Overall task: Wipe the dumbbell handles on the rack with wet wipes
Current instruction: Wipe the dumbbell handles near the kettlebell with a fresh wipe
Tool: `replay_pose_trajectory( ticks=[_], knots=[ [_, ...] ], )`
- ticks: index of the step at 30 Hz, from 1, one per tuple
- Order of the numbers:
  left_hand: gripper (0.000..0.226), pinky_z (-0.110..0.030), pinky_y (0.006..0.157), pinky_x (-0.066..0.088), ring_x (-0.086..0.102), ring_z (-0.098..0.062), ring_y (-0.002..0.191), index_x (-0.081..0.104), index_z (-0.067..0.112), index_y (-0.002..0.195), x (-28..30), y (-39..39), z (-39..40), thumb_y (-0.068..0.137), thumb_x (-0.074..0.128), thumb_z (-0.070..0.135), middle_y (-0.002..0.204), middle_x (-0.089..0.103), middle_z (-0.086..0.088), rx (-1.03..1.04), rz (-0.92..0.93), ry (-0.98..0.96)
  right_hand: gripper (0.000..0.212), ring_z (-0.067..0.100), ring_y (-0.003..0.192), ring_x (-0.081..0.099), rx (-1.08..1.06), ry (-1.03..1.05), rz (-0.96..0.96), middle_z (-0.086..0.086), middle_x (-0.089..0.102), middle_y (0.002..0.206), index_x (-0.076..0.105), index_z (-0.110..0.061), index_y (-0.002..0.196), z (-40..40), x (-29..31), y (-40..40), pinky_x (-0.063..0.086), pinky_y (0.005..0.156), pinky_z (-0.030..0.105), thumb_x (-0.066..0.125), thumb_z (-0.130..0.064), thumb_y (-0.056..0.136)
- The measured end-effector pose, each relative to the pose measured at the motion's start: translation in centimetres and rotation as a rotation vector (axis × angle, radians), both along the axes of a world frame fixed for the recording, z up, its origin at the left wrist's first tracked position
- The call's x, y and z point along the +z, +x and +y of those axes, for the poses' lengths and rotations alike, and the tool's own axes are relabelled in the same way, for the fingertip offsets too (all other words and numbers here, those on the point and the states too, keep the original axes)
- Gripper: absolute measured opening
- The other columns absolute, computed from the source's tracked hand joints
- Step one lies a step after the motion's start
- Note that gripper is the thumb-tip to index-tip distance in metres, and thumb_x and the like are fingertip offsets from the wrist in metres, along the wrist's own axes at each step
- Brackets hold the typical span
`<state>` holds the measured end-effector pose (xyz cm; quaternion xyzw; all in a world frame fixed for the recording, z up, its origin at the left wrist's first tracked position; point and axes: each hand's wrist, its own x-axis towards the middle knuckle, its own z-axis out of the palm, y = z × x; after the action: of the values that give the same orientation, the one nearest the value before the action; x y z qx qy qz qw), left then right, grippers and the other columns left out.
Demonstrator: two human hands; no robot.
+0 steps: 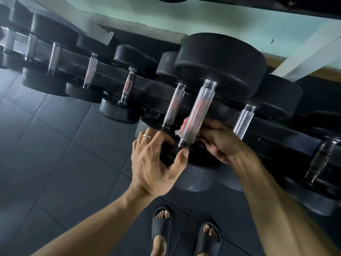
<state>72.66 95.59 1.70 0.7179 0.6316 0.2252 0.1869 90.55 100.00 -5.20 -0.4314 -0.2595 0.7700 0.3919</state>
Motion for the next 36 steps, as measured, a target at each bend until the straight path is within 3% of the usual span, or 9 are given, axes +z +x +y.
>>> replay_pose_trajectory(
  ticks=[2,5,8,14,18,23,28,32,36],
  knots=[
    [0.054,-0.033,0.079,0.037,0.049,-0.018,0.082,0.061,0.015,0.079,0.1,0.0,-0.1,0.080,0.048,0.067,0.084,0.053,0.004,0.004,0.010,-0.008,0.028,0.042,0.122,0.058,0.120,0.001,-0.095,0.022,0.068,0.121,0.066,-0.002,0.121,-0.3,0.0,0.5,0.037,0.111,0.054,0.060,-0.004,0.093],
    [0.054,-0.034,0.079,0.038,0.049,-0.018,0.082,0.061,0.015,0.079,0.0,0.0,0.0,0.080,0.047,0.068,0.083,0.053,0.003,0.000,0.014,-0.010,0.021,0.034,0.111,0.063,0.005,-0.001,-0.131,0.028,0.067,0.118,0.069,-0.010,0.102,1.1,0.6,1.5,0.041,0.103,0.049,0.066,-0.002,0.083],
    [0.055,-0.034,0.078,0.038,0.049,-0.018,0.082,0.060,0.016,0.079,0.0,-0.1,0.0,0.079,0.047,0.069,0.083,0.053,0.004,0.001,0.013,-0.008,0.023,0.020,0.099,0.068,-0.118,-0.075,-0.112,0.006,0.076,0.098,0.068,-0.014,0.103,0.6,0.8,1.3,0.042,0.098,0.043,0.053,0.002,0.096],
    [0.051,-0.034,0.080,0.037,0.047,-0.016,0.083,0.061,0.015,0.078,0.3,0.2,0.0,0.078,0.048,0.064,0.083,0.054,0.005,0.000,0.006,0.001,0.040,0.002,0.087,0.069,0.167,0.112,-0.524,-0.006,0.077,0.089,0.076,-0.019,0.100,-3.1,3.6,2.5,0.048,0.081,0.011,0.051,0.011,0.092],
    [0.049,-0.037,0.081,0.039,0.051,-0.021,0.087,0.061,0.015,0.080,0.3,0.1,0.0,0.078,0.049,0.062,0.085,0.057,0.002,-0.018,0.002,-0.005,0.033,0.010,0.100,0.071,-0.120,0.008,-0.529,-0.006,0.077,0.099,0.075,-0.026,0.104,-4.7,5.7,1.9,0.054,0.086,0.023,0.055,0.000,0.097],
    [0.050,-0.042,0.084,0.042,0.055,-0.026,0.089,0.063,0.018,0.083,1.0,0.0,0.2,0.077,0.049,0.066,0.087,0.058,0.002,-0.039,-0.004,-0.059,0.024,0.008,0.091,0.073,-0.436,-0.058,-0.541,-0.005,0.078,0.094,0.075,-0.026,0.097,-6.1,8.5,-1.3,0.054,0.077,0.022,0.063,-0.005,0.094],
    [0.070,-0.038,0.105,0.039,0.058,-0.007,0.109,0.056,0.028,0.127,2.6,-1.6,2.2,0.077,0.051,0.075,0.108,0.064,0.014,-0.195,-0.269,-0.359,0.023,0.015,0.095,0.073,-0.531,-0.048,-0.665,-0.003,0.078,0.091,0.077,-0.028,0.089,-6.1,10.9,-4.9,0.053,0.094,0.029,0.070,-0.006,0.089],
    [0.031,-0.033,0.093,0.055,0.070,-0.004,0.093,0.066,0.018,0.119,4.3,-3.1,5.5,0.092,0.070,0.034,0.091,0.076,0.008,-0.465,-0.628,-0.587,0.020,0.012,0.087,0.073,-0.590,-0.067,-0.713,-0.003,0.077,0.083,0.078,-0.030,0.082,-6.0,12.2,-7.0,0.054,0.091,0.035,0.086,-0.037,0.065],
    [0.005,-0.029,0.065,0.056,0.067,-0.014,0.060,0.069,0.002,0.089,4.6,-3.2,7.1,0.086,0.074,0.002,0.071,0.073,-0.003,-0.462,-0.769,-0.618,0.008,0.004,0.072,0.069,-0.691,-0.069,-0.755,-0.002,0.076,0.075,0.074,-0.017,0.085,-5.8,12.6,-8.2,0.052,0.076,0.019,0.080,-0.015,0.080]
  ],
)
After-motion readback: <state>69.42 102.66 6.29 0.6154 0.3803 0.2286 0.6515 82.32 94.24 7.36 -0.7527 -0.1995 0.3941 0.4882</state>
